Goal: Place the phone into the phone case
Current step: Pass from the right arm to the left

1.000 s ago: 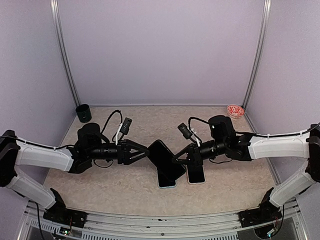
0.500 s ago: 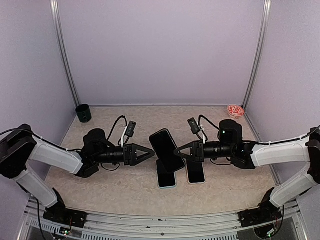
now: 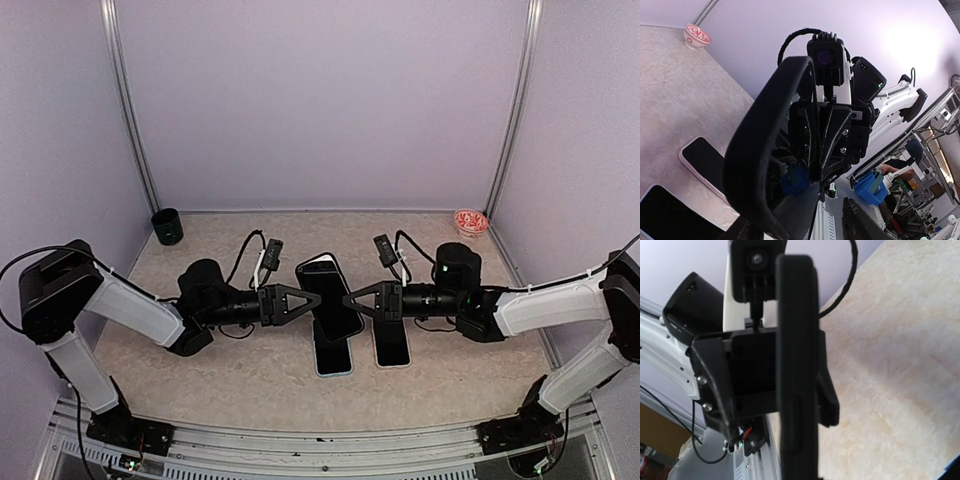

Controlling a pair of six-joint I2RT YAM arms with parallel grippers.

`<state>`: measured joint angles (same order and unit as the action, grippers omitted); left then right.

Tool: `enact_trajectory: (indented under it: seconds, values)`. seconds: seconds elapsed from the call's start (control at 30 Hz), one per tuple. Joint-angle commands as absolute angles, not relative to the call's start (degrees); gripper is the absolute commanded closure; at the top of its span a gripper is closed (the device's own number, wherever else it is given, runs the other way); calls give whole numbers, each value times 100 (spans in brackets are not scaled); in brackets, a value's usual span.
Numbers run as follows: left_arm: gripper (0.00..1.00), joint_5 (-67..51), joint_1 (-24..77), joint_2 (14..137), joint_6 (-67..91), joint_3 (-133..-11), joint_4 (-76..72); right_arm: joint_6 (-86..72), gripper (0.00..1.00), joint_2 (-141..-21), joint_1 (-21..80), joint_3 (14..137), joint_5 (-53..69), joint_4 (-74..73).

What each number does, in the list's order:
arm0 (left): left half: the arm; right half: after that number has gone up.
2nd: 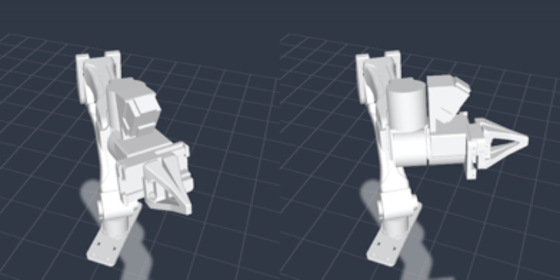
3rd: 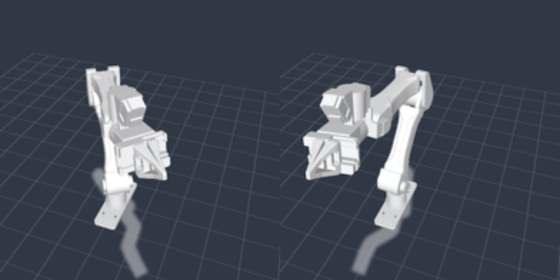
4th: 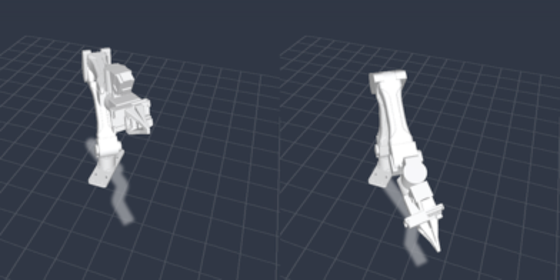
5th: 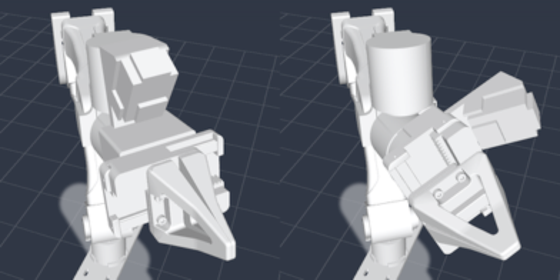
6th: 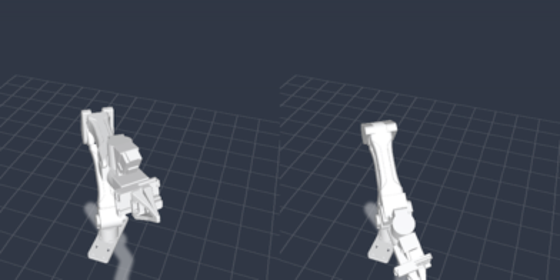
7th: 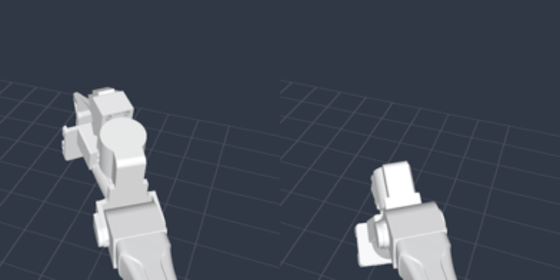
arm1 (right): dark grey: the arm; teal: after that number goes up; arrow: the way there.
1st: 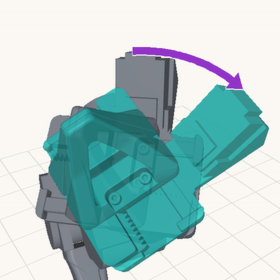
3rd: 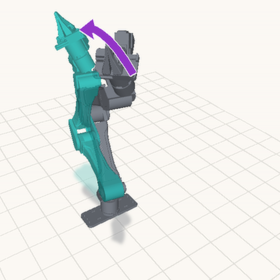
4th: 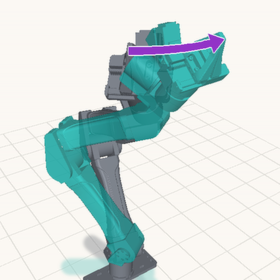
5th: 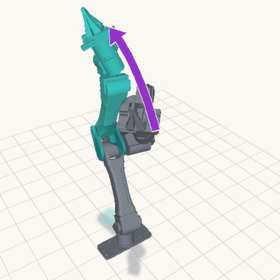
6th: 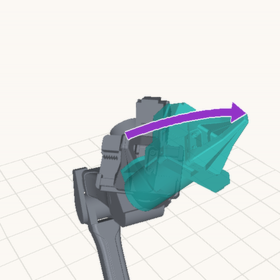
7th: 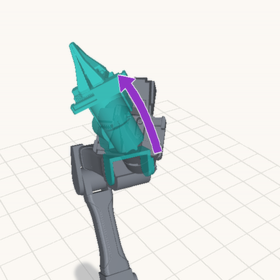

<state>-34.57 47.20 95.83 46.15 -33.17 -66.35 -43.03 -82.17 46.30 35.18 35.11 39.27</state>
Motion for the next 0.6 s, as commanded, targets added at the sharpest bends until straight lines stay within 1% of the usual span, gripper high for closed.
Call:
enact_trajectory:
  seconds: [0.0, 0.07, 0.17, 0.23, 0.3, 0.37, 0.47, 0.57]
  values:
    - [55, -3540, 4772, 9761, 4800, -3501, -7240, -4428, 100, -8246, 4708, 3471, 3401, 4620]
    - [63, -3547, 4781, 9788, 4812, -3536, -7248, -4442, 100, -8252, 4715, 3446, 3355, 4655]
    - [78, -3535, 4789, 9800, 4803, -3559, -7260, -4449, 100, -8263, 4724, 3423, 3327, 4679]
    - [86, -3524, 4794, 9807, 4820, -3560, -7291, -4456, 100, -8262, 4728, 3406, 3310, 4686]
    - [92, -3524, 4799, 9825, 4852, -3560, -7297, -4455, 100, -8267, 4731, 3386, 3276, 4689]
    - [95, -3534, 4798, 9833, 4899, -3568, -7304, -4453, 99, -8274, 4726, 3384, 3265, 4675]
    - [100, -3597, 4794, 9831, 4994, -3553, -7358, -4383, 88, -8273, 4729, 3435, 3270, 4492]
    - [100, -3608, 4773, 9709, 5033, -3530, -7074, -4156, 73, -8205, 4729, 3524, 3217, 4046]
